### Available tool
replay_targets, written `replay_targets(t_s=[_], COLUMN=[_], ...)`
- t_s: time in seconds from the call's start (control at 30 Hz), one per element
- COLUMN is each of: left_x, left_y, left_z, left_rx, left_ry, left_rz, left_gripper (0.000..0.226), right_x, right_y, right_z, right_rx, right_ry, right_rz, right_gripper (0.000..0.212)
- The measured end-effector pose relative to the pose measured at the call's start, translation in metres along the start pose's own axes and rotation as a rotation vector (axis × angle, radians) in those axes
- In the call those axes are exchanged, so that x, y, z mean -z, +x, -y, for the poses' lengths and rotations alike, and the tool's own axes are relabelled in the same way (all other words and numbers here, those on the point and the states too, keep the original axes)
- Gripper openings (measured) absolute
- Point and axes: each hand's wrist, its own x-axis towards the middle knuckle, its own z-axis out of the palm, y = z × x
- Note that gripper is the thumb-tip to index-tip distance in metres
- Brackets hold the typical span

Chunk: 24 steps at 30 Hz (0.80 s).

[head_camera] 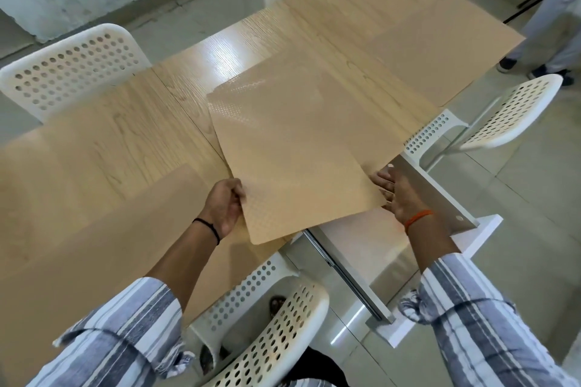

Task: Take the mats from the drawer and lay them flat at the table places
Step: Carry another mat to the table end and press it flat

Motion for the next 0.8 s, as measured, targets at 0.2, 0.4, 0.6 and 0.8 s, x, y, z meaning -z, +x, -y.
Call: replay_targets(t_s=[0.2,0.4,0.6,0.8], left_x=[0.011,0.008,0.012,0.044], left_y=[-0.006,0.009,0.0,-0.019], left_z=[-0.005,-0.008,-0.02,-0.027], left_rx=[0.024,-0.125,-0.18,-0.128], left_ry=[0.128,0.311,0.272,0.216], left_rz=[0.005,-0.153,-0.068,0.128], left_gripper=[0.022,0.024,0.064,0.055], right_x=[-0.014,-0.033,-0.045,-0.066], right_y=[0.002,-0.004,-0.011,-0.014], right_z=[0.017,0.025,0.025,0.031], right_rx=[0.166,0.283,0.254,0.234], right_ry=[-0.488,-0.517,-0.497,-0.345], right_rz=[0.143,0.255,0.304,0.161], right_gripper=[0.033,0.018,0.028,0.016])
